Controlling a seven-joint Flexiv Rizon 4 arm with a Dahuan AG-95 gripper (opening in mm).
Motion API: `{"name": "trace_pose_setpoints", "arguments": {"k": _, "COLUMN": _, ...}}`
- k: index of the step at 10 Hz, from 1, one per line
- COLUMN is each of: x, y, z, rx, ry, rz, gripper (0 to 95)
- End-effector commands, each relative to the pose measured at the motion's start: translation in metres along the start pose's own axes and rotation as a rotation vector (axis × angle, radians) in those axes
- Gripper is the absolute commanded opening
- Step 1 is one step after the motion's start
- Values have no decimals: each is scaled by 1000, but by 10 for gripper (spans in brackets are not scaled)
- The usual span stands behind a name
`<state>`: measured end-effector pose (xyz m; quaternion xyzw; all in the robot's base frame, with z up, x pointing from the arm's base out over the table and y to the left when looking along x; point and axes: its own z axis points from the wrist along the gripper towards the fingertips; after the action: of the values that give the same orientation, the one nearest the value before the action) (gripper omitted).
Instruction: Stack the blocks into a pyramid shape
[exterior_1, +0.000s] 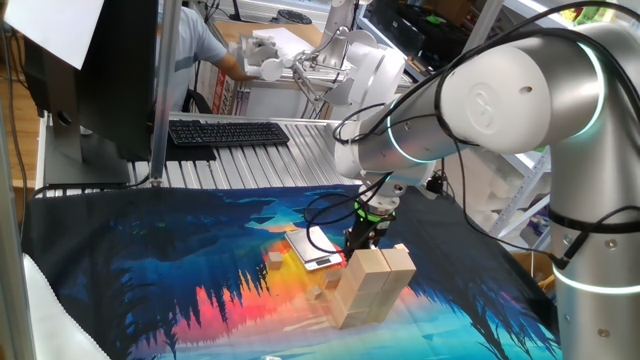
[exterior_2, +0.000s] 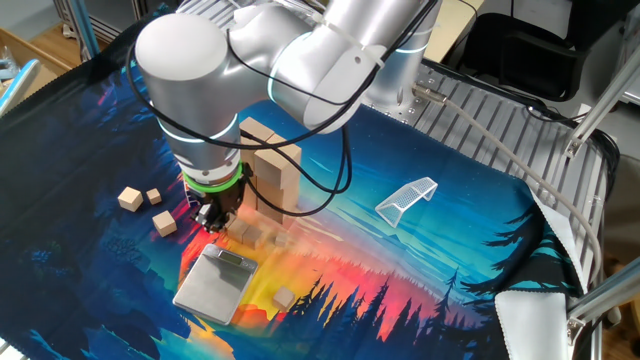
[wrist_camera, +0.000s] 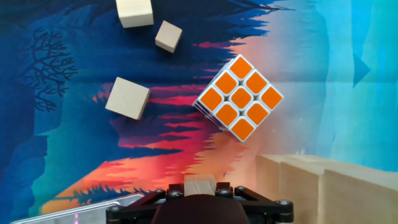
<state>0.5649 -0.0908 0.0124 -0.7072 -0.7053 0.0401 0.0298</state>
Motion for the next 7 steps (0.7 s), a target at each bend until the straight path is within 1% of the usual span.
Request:
{"name": "trace_pose_setpoints", "arguments": {"k": 1, "x": 0, "y": 2, "z": 0, "rx": 2, "ry": 0, "rz": -3, "gripper": 0}}
{"name": "trace_pose_setpoints", "arguments": {"k": 2, "x": 0, "y": 2, "z": 2, "rx": 0, "ry": -1, "rz": 0, "gripper": 190}}
{"name": "trace_pose_setpoints", "arguments": {"k": 3, "x": 0, "y": 2, "z": 2, "rx": 0, "ry": -1, "rz": 2, "gripper": 190}}
{"name": "trace_pose_setpoints", "arguments": {"k": 5, "x": 1, "y": 2, "z": -1, "rx": 2, "ry": 6, "rz": 4, "gripper": 190}}
{"name": "trace_pose_setpoints", "arguments": {"k": 7, "x": 1, "y": 2, "z": 1, "rx": 0, "ry": 3, "rz": 3, "gripper": 190}}
